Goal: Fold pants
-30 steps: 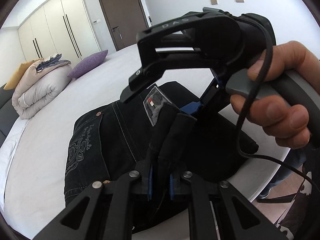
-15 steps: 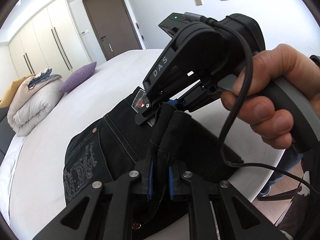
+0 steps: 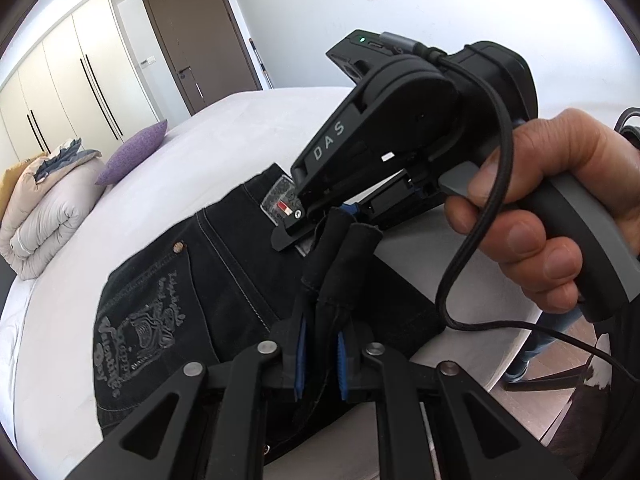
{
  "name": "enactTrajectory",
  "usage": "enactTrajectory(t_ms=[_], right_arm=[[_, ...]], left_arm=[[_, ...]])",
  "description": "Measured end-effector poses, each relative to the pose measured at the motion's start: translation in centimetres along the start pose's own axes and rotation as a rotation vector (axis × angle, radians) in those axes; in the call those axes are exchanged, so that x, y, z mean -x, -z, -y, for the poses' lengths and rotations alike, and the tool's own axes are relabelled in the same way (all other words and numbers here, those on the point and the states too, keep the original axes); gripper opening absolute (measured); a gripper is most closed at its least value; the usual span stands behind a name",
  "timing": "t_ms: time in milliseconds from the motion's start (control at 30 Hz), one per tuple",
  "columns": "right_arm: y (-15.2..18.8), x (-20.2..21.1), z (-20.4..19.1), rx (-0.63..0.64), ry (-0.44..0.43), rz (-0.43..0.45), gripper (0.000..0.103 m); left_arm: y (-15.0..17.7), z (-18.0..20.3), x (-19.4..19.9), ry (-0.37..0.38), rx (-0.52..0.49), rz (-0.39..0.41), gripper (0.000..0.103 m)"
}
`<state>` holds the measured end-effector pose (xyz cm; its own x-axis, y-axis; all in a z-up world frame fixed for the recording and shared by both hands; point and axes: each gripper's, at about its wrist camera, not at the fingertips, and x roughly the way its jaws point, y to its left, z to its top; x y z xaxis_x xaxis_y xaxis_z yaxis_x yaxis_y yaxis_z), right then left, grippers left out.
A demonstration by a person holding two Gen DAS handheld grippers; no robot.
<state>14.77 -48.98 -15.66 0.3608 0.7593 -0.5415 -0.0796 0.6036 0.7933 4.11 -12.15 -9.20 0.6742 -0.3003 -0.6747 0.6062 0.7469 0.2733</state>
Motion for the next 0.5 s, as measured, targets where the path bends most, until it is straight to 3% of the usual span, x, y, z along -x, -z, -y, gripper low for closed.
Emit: enactTrajectory(t_ms=[100, 167, 233, 400, 500], right_arm=[[0.2, -0.3, 0.4, 0.004, -0.034, 0.001, 0.016], [0.4, 0.2, 0.4, 0.006, -0.031, -0.001, 0.018], [0.7, 1.3, 0.6, 0.004, -0.021, 0.01, 0.021], [0.9, 5.8, 1.7, -0.033, 0.02, 0.087, 0.022], [0.4, 7.3, 0.2, -0.003, -0.043, 0.111, 0.021]], left_arm=[[0.1, -0.5, 0.3, 0.003, 0.013, 0.004, 0.026], [0.2, -1.1, 1.1, 0.032, 0.037, 0.018, 0.05], [0.5, -2.2, 2.5, 0.071, 0.084, 0.042, 0.06], [1.4, -6.2, 5.8, 0.113, 0.199, 0.085, 0.062], [1.0, -10.5, 5.8, 0.098, 0.302, 0.094, 0.055]])
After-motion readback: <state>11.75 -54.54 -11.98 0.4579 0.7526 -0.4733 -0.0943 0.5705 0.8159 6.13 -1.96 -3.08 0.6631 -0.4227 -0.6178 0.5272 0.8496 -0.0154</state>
